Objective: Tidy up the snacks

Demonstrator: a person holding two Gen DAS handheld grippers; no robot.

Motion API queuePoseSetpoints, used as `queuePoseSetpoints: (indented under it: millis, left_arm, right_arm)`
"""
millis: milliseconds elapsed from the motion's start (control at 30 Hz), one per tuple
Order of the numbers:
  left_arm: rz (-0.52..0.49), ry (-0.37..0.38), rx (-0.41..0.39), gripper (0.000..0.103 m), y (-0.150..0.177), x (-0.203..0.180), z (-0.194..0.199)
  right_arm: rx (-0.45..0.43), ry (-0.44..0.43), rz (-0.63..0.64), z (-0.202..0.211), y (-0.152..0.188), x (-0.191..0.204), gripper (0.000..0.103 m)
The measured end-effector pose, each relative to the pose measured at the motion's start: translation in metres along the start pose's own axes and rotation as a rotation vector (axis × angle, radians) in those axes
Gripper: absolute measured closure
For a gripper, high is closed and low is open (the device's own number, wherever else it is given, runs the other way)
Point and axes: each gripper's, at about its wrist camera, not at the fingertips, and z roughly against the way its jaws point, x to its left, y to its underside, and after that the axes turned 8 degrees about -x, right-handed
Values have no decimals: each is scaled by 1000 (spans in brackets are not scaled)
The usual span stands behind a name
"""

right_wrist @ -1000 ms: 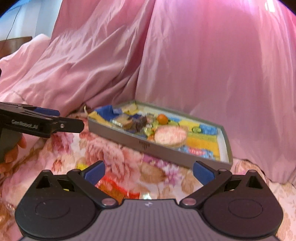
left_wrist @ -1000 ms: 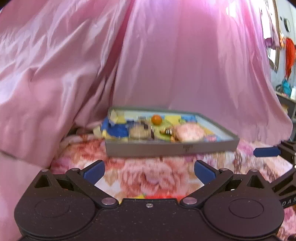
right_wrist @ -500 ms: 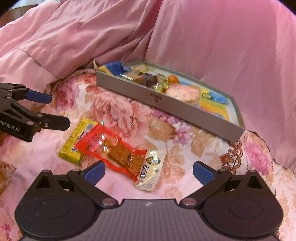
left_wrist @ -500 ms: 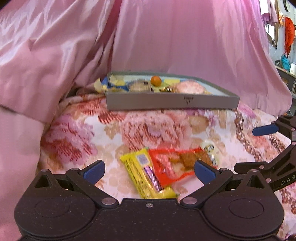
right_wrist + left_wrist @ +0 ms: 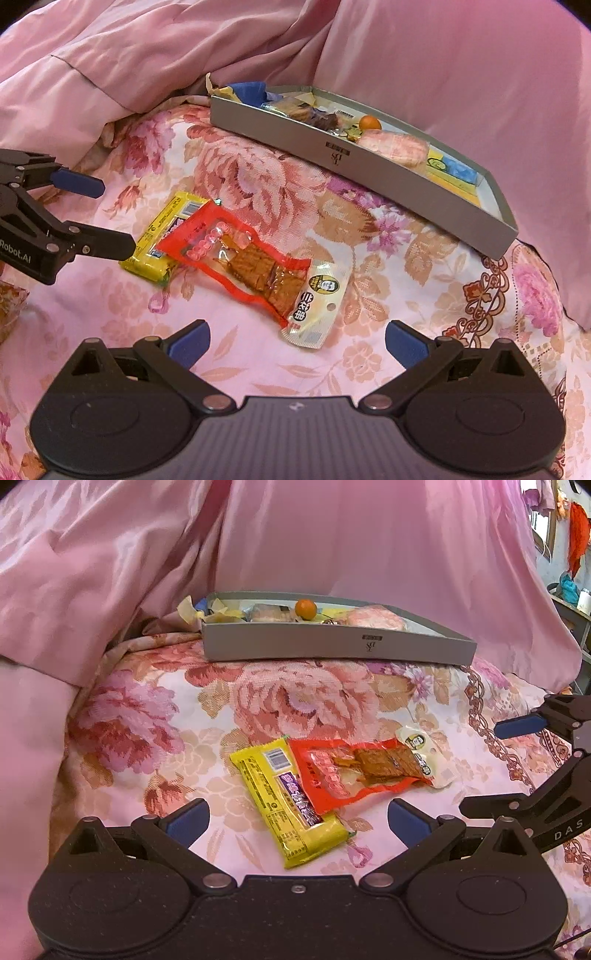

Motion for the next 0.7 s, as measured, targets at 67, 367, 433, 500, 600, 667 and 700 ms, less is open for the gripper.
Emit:
queuePoseSetpoints:
  millis: [67,367,433,500,600,667,700]
  left_arm:
    - [1,4,8,1,1,-1,-1]
    - [-1,30,49,1,4,-3,-10]
    - [5,28,59,1,4,-2,-12]
    - [13,27,68,1,4,-2,-15]
    - [29,26,80,1,3,1,-19]
    - [40,30,89,1,2,2,-22]
    - [45,29,91,1,1,3,-24]
  right_arm:
    - [0,-4,1,-2,0,0,0]
    - [-14,-73,22,-13,2,0,0]
    - [-27,-87,55,-16,1,2,0]
    - [-46,-101,107,-18,-2,5,0]
    - [-85,-124,239,-25,-6,11,0]
    - [-87,-157,340,-32,-8,18,0]
    - [-85,-169,381,-36,-8,21,0]
